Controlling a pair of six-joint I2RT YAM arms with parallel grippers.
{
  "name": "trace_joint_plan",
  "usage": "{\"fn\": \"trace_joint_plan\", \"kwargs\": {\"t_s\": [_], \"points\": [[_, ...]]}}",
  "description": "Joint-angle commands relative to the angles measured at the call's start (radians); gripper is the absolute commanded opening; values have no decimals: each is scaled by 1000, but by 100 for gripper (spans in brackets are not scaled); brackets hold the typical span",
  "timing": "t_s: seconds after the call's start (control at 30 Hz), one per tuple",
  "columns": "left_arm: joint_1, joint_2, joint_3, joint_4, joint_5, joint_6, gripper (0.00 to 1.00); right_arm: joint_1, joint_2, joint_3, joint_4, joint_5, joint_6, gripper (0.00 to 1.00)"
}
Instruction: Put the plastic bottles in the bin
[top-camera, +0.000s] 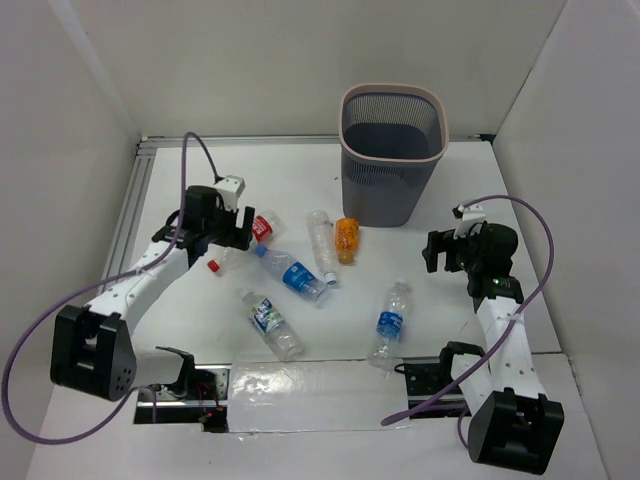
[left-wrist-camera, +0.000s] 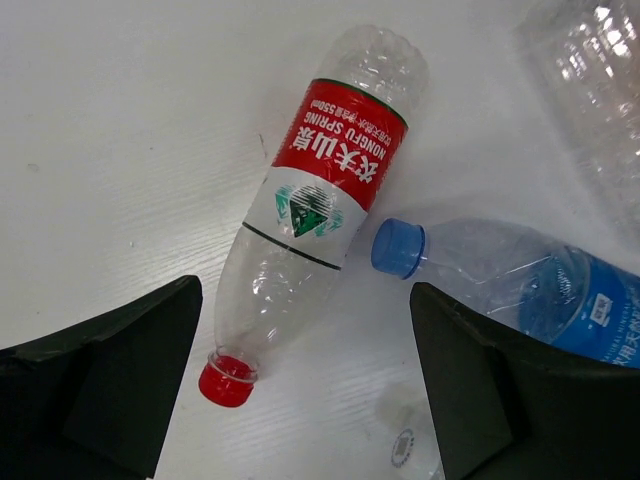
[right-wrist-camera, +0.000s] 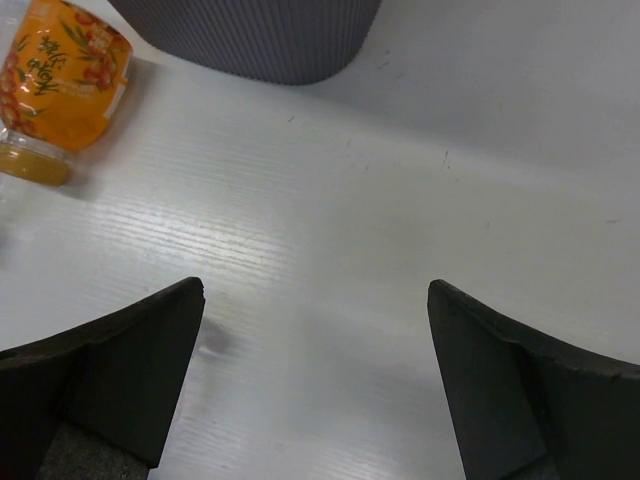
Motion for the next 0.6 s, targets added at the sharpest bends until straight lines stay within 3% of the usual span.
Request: {"fn": "trace_joint_plan", "kwargs": {"t_s": [0.0, 0.4, 0.57], "points": [[-35, 98, 51, -21, -34, 97, 98, -4, 9, 5, 27, -63, -37, 100], [-45, 443, 149, 64, -86, 134, 99, -4, 9, -4, 27, -108, -57, 100], [-54, 518, 159, 73, -58, 124, 82, -4, 9, -13, 18, -147, -78, 100]]}}
